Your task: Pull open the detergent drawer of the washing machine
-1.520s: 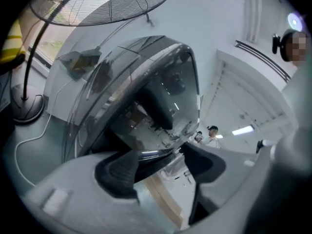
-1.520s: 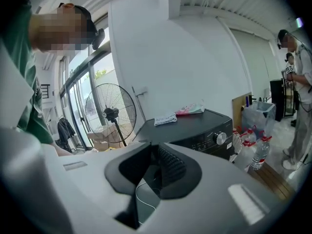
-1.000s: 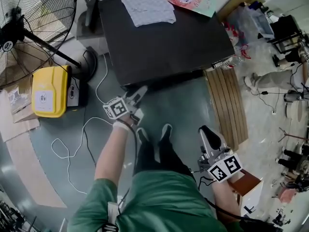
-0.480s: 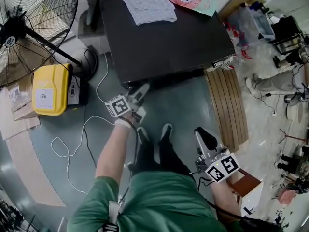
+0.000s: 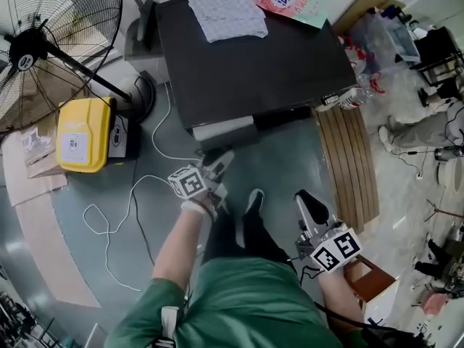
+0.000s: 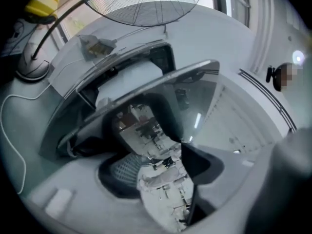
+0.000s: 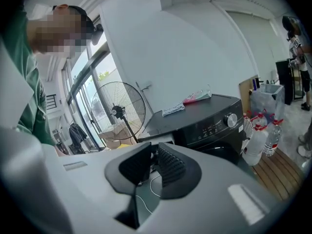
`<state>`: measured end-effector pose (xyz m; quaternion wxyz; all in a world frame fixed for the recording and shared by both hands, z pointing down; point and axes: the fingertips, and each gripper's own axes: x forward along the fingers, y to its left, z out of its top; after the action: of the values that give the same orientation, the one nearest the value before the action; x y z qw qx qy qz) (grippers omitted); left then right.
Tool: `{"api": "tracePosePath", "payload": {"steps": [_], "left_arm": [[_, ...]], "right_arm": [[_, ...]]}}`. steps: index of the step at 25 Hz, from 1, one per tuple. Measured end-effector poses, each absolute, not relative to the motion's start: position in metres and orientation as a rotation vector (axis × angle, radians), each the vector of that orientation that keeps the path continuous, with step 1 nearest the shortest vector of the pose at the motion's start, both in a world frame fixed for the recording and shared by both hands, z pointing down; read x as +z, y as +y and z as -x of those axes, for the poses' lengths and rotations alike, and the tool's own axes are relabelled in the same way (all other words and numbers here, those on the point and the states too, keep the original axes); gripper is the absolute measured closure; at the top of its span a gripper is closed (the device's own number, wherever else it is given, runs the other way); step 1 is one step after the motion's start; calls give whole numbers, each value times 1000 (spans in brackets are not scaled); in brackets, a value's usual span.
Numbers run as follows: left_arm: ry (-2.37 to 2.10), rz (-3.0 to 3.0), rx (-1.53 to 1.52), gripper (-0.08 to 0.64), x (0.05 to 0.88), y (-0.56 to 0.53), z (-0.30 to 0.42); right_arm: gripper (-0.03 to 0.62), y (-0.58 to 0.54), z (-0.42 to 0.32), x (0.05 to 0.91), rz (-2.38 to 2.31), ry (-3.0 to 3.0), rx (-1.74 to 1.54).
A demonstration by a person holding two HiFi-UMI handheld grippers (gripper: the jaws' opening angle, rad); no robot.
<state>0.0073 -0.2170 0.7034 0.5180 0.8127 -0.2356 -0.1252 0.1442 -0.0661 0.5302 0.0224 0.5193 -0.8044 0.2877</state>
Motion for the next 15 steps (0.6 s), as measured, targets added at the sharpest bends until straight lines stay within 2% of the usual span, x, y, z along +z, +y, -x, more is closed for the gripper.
{"api": "tracePosePath", "payload": {"steps": [8,15], "left_arm": [[-595,-2008,-124,293,710,-208,-11],[-624,-1940,-202,283,707,-210,-4]], "right_arm": [[558,-77,-146,522,-1569,-2545,880],[557,-81,-145,519,-1535,-2564,886]]}}
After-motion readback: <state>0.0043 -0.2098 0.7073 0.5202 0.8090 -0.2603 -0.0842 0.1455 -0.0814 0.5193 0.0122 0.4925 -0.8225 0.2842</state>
